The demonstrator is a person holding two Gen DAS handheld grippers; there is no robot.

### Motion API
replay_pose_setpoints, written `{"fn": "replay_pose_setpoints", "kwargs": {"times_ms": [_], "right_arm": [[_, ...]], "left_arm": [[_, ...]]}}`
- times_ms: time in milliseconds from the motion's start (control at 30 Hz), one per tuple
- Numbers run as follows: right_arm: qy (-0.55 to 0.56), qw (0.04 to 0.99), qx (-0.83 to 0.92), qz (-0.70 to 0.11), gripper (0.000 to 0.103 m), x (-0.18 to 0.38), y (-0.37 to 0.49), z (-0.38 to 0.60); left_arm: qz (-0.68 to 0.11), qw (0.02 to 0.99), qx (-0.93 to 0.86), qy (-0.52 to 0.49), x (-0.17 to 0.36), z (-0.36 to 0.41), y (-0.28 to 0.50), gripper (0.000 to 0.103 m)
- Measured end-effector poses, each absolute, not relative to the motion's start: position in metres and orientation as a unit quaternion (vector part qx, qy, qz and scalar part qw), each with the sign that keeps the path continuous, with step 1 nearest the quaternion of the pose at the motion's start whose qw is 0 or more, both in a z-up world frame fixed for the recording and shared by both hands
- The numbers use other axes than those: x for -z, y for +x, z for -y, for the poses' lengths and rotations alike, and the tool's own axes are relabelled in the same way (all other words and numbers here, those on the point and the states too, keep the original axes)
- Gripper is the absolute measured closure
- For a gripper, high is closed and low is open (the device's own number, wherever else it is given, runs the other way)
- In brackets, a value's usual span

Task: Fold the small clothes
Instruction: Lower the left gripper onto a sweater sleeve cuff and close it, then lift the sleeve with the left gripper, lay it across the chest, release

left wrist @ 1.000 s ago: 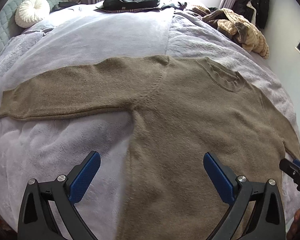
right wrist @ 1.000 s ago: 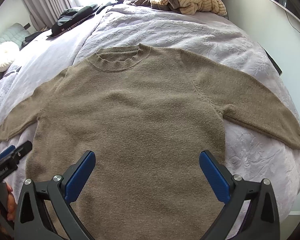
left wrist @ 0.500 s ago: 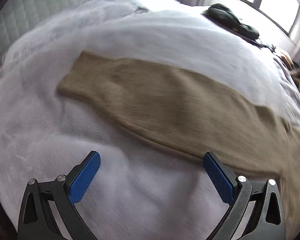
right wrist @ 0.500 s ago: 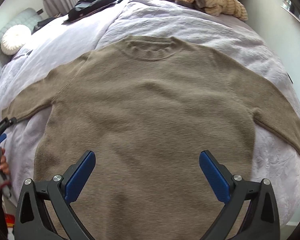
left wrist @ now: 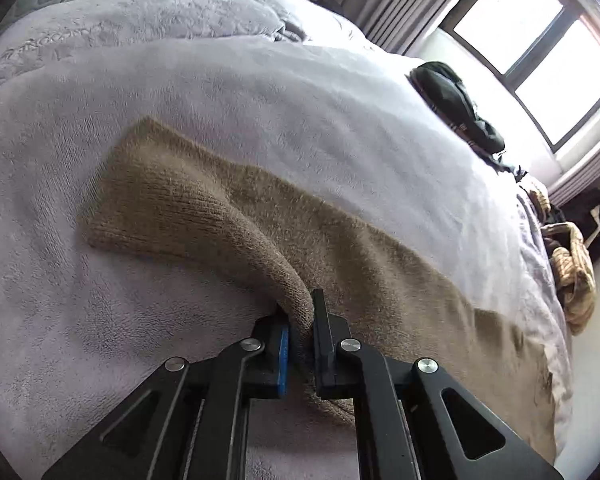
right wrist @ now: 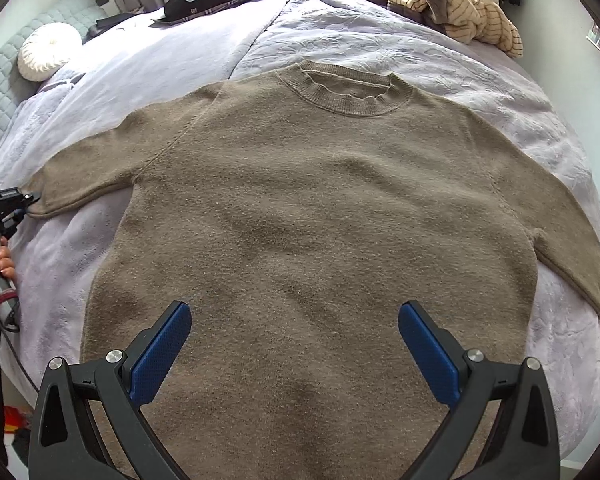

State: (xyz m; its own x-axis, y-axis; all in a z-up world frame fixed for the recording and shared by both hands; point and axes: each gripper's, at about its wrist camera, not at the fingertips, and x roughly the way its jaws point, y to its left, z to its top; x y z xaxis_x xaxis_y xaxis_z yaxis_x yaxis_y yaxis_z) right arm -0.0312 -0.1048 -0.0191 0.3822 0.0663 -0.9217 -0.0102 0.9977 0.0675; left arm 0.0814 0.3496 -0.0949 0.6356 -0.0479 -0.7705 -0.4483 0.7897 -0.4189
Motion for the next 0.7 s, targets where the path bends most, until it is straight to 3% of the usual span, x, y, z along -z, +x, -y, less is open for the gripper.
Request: {"fn": "replay_pose_setpoints", "kwargs": {"times_ms": [300, 533, 700], "right_arm": [[0.071, 0.847, -0.035, -0.526, 0.0, 0.013, -0.039, 0.126], [0.119, 0.849, -0.011, -0.514, 0.0, 0.017, -0.051, 0.178], [0.163, 0.846, 0.026, -0.508, 0.0, 0.026, -0.062, 0.233]], "left_arm": [[-0.323, 0.923, -0.011, -0.208, -0.005, -0.271, 0.078, 0.093], [-0.309, 0.933, 0.142, -0.116, -0.062, -0.099, 0.109, 0.093], [-0.337, 0.912, 0.225, -0.059, -0.053, 0.034, 0.119, 0.093]]}}
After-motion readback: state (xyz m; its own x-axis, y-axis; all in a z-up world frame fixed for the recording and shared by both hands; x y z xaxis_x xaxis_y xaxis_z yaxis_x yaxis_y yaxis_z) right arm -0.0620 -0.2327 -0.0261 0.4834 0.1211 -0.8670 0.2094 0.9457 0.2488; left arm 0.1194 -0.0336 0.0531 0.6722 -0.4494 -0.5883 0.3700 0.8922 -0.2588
